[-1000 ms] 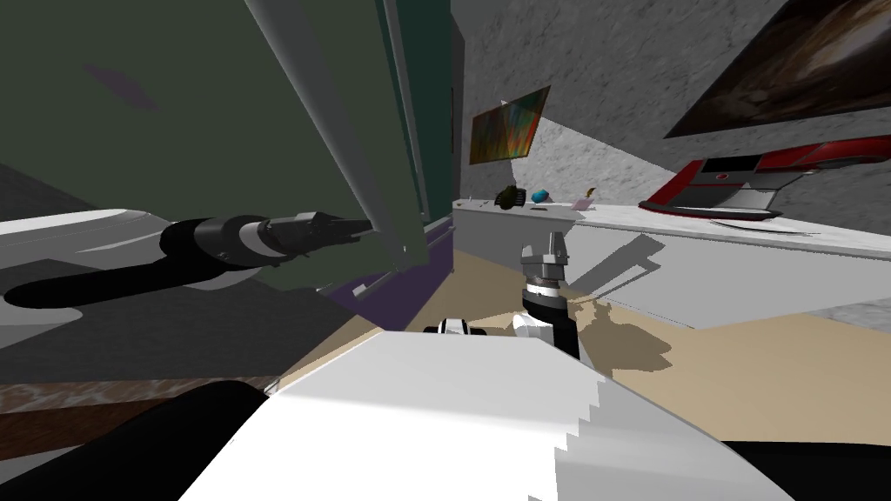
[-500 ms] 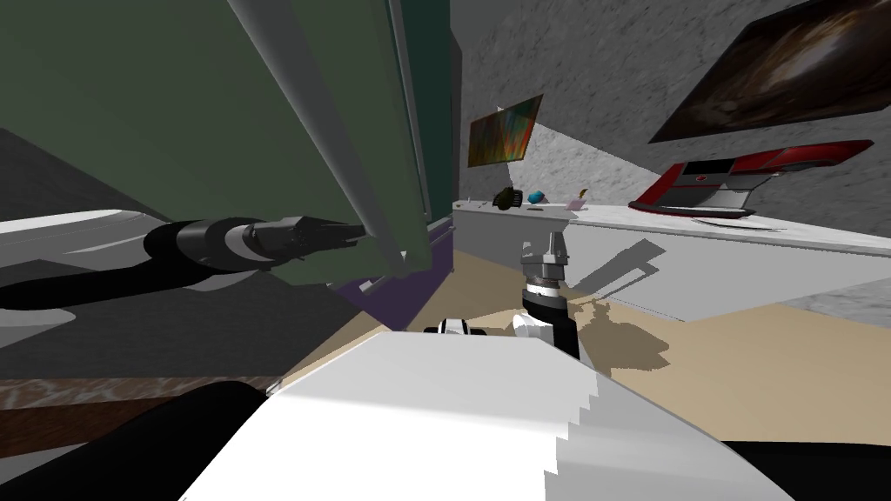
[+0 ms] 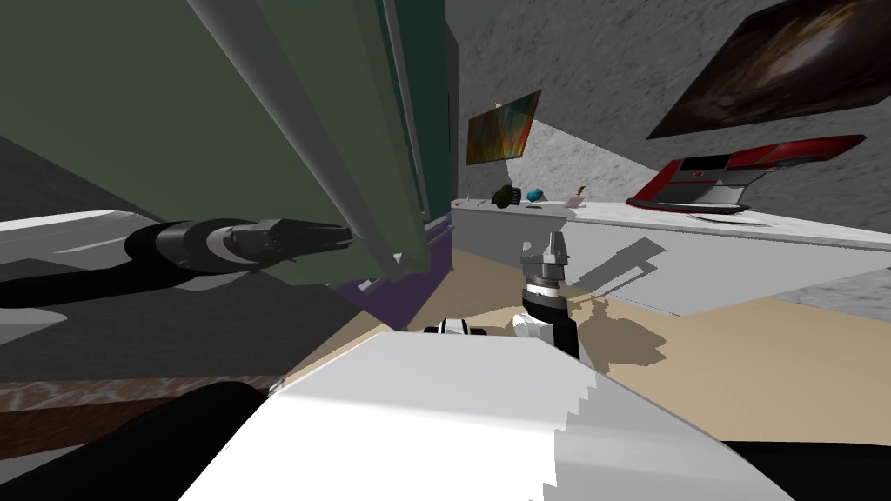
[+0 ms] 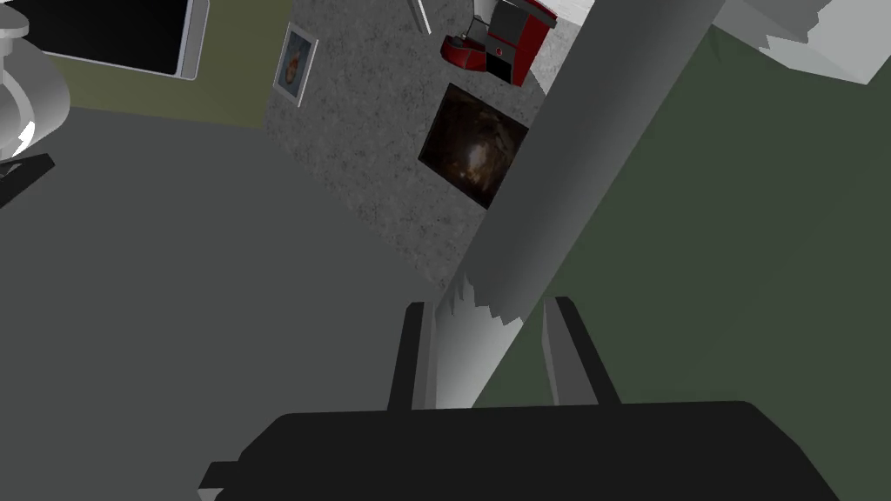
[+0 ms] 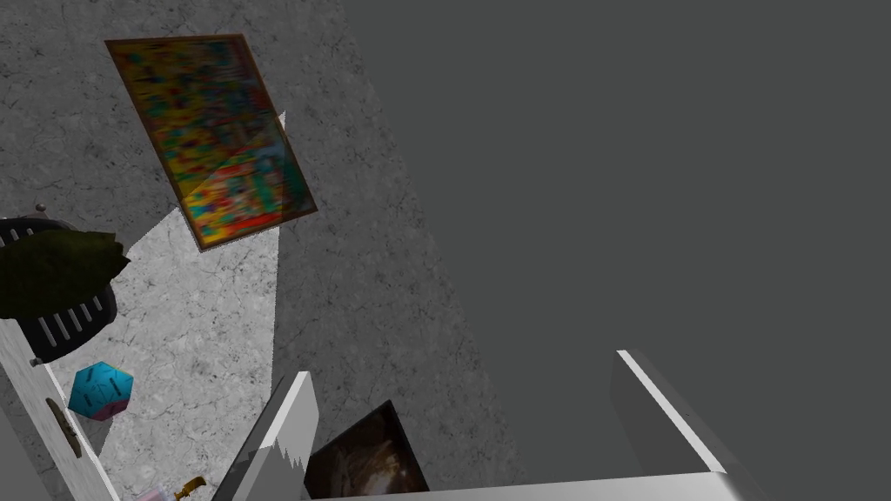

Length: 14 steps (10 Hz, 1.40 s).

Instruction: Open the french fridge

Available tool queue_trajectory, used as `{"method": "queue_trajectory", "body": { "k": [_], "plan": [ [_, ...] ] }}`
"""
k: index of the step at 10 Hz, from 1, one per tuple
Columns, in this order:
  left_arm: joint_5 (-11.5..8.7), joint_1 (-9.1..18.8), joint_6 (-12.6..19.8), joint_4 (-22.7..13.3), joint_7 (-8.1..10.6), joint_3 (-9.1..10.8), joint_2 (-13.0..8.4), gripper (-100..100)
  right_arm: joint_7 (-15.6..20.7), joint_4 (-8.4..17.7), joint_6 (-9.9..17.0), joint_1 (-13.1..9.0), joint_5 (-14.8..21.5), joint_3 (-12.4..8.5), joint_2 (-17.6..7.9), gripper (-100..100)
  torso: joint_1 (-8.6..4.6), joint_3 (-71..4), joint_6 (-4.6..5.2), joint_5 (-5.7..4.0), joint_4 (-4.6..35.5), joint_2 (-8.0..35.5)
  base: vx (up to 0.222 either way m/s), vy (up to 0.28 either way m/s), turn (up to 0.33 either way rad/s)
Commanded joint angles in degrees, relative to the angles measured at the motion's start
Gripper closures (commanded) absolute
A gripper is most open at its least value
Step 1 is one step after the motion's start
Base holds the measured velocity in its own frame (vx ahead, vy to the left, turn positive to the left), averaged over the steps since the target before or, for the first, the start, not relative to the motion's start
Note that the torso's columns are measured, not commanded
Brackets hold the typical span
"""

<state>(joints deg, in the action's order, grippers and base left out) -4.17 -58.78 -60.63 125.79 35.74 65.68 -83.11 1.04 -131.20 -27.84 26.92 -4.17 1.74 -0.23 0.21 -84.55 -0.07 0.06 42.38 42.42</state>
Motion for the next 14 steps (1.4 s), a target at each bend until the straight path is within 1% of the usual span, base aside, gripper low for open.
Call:
{"method": "queue_trajectory", "body": {
  "k": [1, 2, 3, 4, 5, 6, 7, 8, 9, 10, 14],
  "plan": [
    [-0.32, -0.12, -3.83, -1.09, 0.05, 0.26, 0.19, 100, 0.0, 0.0, 0.0, 0.0, 0.0, 0.0, 0.0, 0, 0.0, 0.01, -0.02, -0.03, 0.07, 0.06, -0.024, -0.001, 0.007],
    [-0.7, -0.47, -5.99, -2.89, -0.33, 0.27, 0.36, 100, 0.0, 0.0, 0.0, 0.0, 0.0, 0.0, 0.0, 0, -0.08, 0.01, 0.01, -0.06, 0.05, 0.04, -0.042, -0.004, -0.022],
    [-0.7, -0.47, -7.49, -2.89, -0.33, 0.27, 0.36, 100, 0.0, 0.0, 0.0, 0.0, 0.0, 0.0, 0.0, 0, -0.09, -0.02, 0.01, -0.06, 0.04, 0.03, -0.044, 0.002, -0.015],
    [-1.08, -0.81, -9.2, -4.69, -0.72, 0.29, 0.53, 100, 0.0, 0.0, 0.0, 0.0, 0.0, 0.0, 0.0, 0, -0.09, -0.01, 0.01, -0.06, 0.03, 0.0, -0.049, -0.002, -0.026],
    [-1.08, -0.81, -10.93, -4.69, -0.72, 0.29, 0.53, 100, 0.0, 0.0, 0.0, 0.0, 0.0, 0.0, 0.0, 0, -0.08, -0.07, 0.02, -0.07, 0.02, -0.03, -0.043, -0.005, -0.01],
    [-1.08, -0.81, -11.92, -4.69, -0.72, 0.29, 0.53, 100, 0.0, 0.0, 0.0, 0.0, 0.0, 0.0, 0.0, 0, -0.1, -0.09, 0.03, -0.09, 0.02, -0.08, -0.019, 0.004, 0.011],
    [-1.46, -1.16, -14.08, -6.5, -1.1, 0.31, 0.7, 100, 0.0, 0.0, 0.0, 0.01, 0.0, -0.01, 0.0, 0, -0.18, -0.1, 0.06, -0.1, -0.04, -0.15, -0.036, 0.007, -0.023],
    [-1.46, -1.16, -15.66, -6.5, -1.1, 0.31, 0.7, 100, 0.0, 0.0, 0.0, 0.0, 0.0, 0.0, 0.0, 0, -0.16, -0.16, 0.07, -0.11, -0.05, -0.16, -0.04, -0.001, -0.021],
    [-1.84, -1.51, -17.3, -8.3, -1.49, 0.32, 0.87, 100, 0.0, 0.0, 0.0, 0.01, 0.0, 0.0, 0.0, 0, -0.19, -0.09, 0.05, -0.1, -0.04, -0.13, -0.045, -0.007, -0.02],
    [-2.07, -1.23, -16.54, -9.08, 0.31, 1.8, -0.39, -100, 0.0, 0.0, 0.0, 0.0, 0.0, 0.0, 0.0, 0, -0.2, -0.13, 0.07, -0.14, -0.01, -0.1, -0.036, -0.012, -0.043],
    [-3.1, -1.04, -17.63, -12.56, 3.89, 5.31, -1.78, -100, 0.0, 0.0, 0.0, 0.01, 0.0, 0.0, 0.0, 0, -0.25, -0.14, 0.11, -0.1, -0.13, -0.28, -0.016, -0.014, -0.029]
  ]
}}
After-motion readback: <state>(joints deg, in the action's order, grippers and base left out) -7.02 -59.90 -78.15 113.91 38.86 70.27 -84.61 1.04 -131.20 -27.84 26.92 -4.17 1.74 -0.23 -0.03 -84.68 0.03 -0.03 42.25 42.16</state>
